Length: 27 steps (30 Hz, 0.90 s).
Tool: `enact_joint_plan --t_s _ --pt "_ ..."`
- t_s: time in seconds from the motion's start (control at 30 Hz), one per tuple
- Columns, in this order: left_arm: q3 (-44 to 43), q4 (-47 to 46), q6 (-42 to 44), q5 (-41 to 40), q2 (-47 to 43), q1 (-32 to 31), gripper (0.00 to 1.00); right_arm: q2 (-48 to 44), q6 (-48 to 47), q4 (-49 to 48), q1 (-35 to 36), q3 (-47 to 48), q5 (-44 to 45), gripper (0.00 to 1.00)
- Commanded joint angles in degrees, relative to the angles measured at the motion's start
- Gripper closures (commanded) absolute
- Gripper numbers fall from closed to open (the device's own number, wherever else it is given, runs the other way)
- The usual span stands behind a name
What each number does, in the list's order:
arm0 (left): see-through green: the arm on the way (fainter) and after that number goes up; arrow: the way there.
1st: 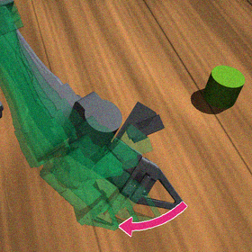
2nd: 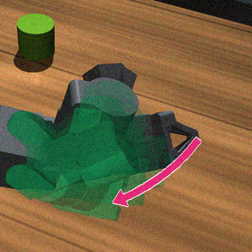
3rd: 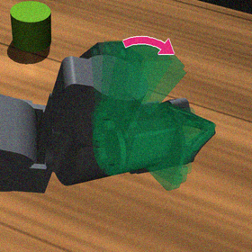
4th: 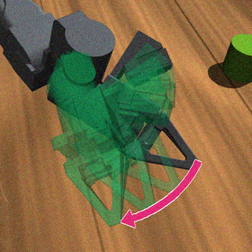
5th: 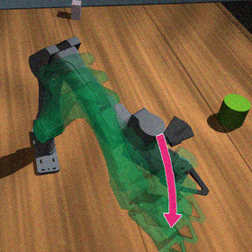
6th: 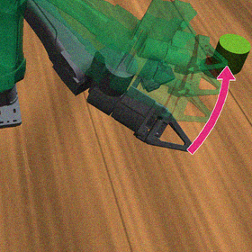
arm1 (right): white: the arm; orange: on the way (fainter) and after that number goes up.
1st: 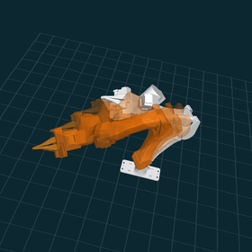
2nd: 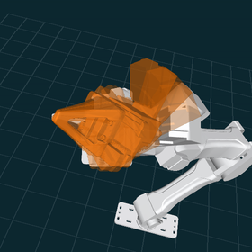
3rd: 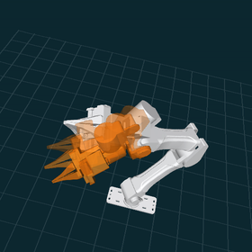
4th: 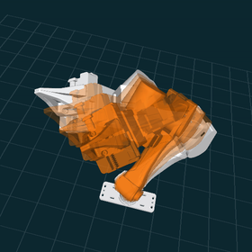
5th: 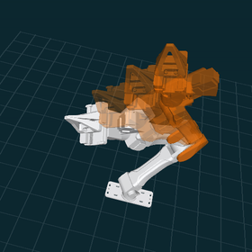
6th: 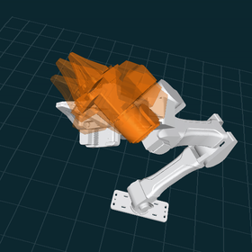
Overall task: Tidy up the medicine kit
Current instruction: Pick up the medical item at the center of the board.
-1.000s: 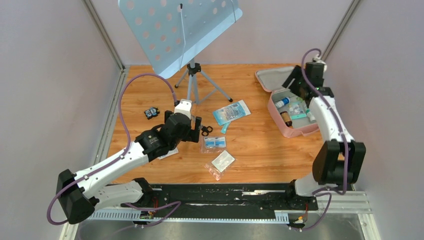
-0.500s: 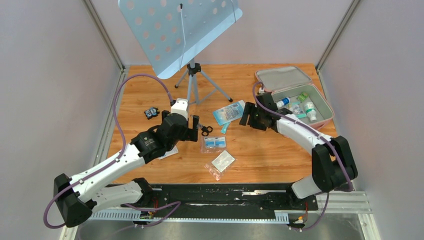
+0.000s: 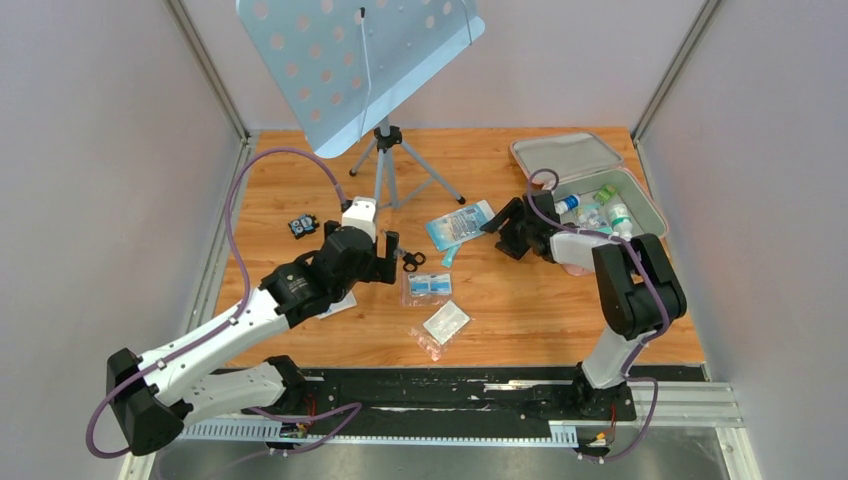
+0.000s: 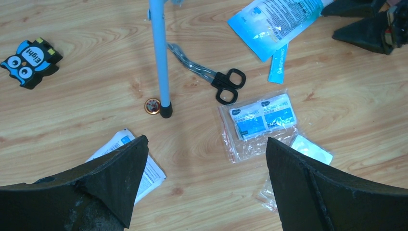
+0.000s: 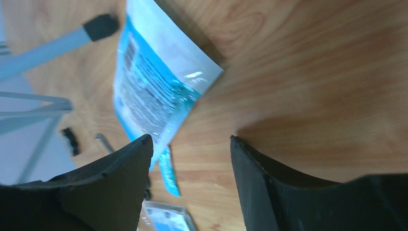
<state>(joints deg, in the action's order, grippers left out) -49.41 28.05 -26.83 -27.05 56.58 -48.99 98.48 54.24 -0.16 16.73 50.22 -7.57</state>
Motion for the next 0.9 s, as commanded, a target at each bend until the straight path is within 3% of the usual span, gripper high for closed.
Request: enact_joint_plan --t_s 0.0,0.2,0.4,0.5,0.73,0.87 --pt "0.54 -4.24 1.90 4.38 0.10 -0.01 0.00 3.76 10.36 -15.19 -0.68 -2.28 -2.82 0.35" --pt "0.81 -9.99 2.83 11.08 7.07 -0.03 0.00 8.44 12.48 -16.93 -1.13 0.34 -2.06 0.36" --pt "2.54 -26.13 3.48 19.96 16.94 -0.04 0.00 8.71 13.26 -16.88 -1.91 0.45 -2.59 0.36" --pt "0.98 -33.65 4.11 18.57 25.14 -0.05 0.00 7.15 12.90 -16.77 -2.46 -1.35 -2.45 0.35" --pt "-11.10 -35.78 6.78 14.72 43.93 -0.01 0.00 5.38 11.23 -15.12 -3.85 -2.66 -2.97 0.35" --pt "-15.59 -36.23 8.61 14.35 50.28 0.19 0.00 4.31 9.93 -13.69 -4.17 -2.87 -2.85 0.35"
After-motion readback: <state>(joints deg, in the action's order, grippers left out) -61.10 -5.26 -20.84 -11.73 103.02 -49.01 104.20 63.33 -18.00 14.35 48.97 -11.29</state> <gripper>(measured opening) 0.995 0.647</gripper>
